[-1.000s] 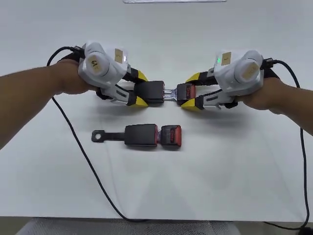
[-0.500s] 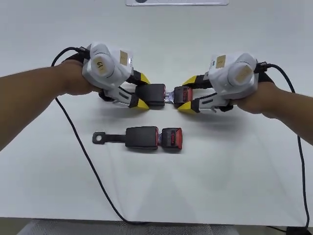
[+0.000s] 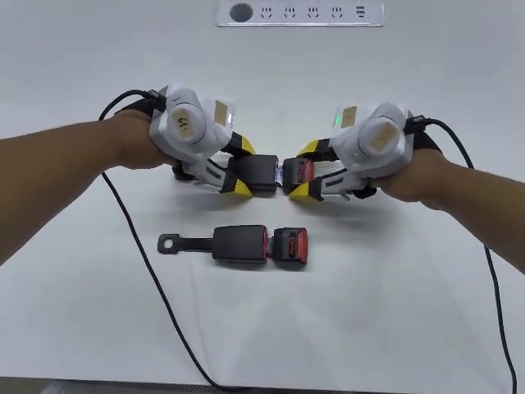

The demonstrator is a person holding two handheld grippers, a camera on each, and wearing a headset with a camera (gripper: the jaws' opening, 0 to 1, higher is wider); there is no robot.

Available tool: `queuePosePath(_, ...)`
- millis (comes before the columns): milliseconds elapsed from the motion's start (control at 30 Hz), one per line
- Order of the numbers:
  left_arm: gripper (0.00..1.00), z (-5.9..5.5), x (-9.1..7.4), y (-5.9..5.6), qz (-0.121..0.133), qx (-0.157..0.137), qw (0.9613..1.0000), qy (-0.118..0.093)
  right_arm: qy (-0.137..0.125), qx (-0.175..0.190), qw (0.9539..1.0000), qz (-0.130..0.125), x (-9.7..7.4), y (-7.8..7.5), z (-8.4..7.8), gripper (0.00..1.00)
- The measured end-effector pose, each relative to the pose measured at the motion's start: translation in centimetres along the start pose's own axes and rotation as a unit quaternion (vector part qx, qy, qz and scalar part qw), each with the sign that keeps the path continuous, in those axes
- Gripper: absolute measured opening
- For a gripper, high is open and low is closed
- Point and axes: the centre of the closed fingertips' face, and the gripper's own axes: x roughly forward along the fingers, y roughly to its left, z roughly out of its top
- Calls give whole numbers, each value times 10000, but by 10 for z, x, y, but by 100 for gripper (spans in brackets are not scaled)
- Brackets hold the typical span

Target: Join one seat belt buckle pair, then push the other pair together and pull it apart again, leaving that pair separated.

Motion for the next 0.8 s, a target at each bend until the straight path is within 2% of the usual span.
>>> queuePosePath(800,34,-1,0,1,3,40,10000,10,222,-210,9995,9,0,-3,1,34)
